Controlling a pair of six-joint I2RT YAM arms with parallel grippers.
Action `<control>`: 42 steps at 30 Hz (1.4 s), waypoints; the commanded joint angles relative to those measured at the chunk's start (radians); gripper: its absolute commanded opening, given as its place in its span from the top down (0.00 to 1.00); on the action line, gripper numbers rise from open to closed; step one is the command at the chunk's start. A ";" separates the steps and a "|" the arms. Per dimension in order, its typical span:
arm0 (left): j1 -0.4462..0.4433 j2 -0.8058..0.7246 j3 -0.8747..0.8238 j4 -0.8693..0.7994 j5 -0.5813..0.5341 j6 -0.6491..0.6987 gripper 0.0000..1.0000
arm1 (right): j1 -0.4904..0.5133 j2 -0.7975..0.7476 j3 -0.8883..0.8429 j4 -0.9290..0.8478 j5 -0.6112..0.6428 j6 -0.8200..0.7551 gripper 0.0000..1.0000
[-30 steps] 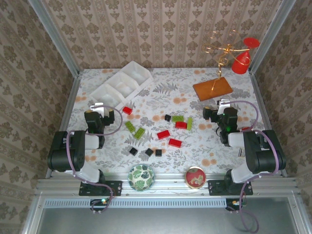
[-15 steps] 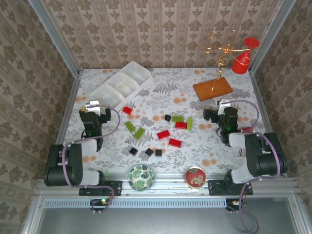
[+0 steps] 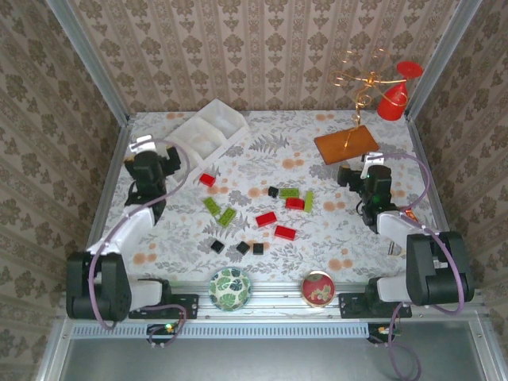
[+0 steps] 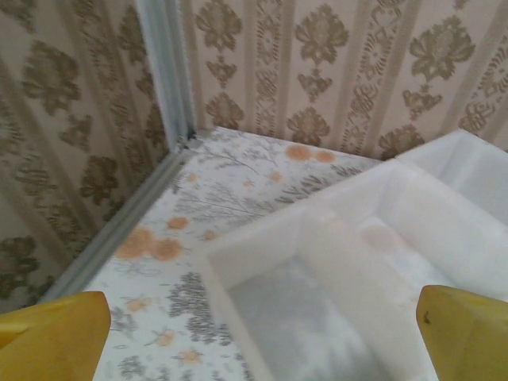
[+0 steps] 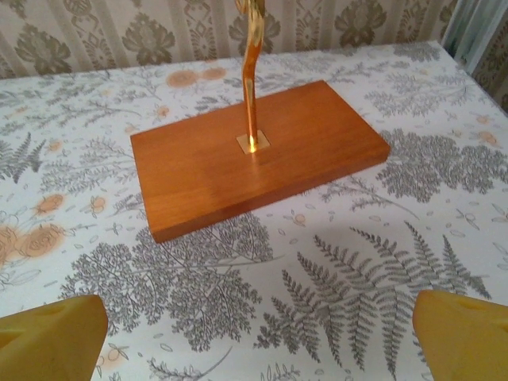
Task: Sort the legos into containers by color
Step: Move the container to the top-center of the table.
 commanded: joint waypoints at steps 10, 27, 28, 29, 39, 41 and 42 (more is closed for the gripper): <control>-0.092 0.459 0.473 -0.385 -0.011 -0.233 0.00 | 0.005 -0.029 0.019 -0.097 0.068 0.023 0.00; -0.097 0.682 0.711 -0.545 0.040 -0.248 0.05 | 0.005 -0.009 0.031 -0.094 0.090 0.032 0.00; -0.097 0.689 0.716 -0.549 0.040 -0.249 0.06 | 0.004 -0.009 0.031 -0.094 0.091 0.034 0.00; -0.096 0.694 0.724 -0.553 0.039 -0.250 0.06 | 0.004 -0.009 0.031 -0.092 0.092 0.035 0.00; -0.066 0.775 0.797 -0.598 0.046 -0.260 0.27 | 0.004 -0.022 0.017 -0.075 0.092 0.037 0.00; -0.060 0.787 0.804 -0.601 0.050 -0.254 0.32 | 0.004 -0.019 0.018 -0.075 0.092 0.037 0.00; -0.059 0.793 0.809 -0.605 0.051 -0.246 0.36 | 0.005 -0.017 0.018 -0.074 0.092 0.037 0.00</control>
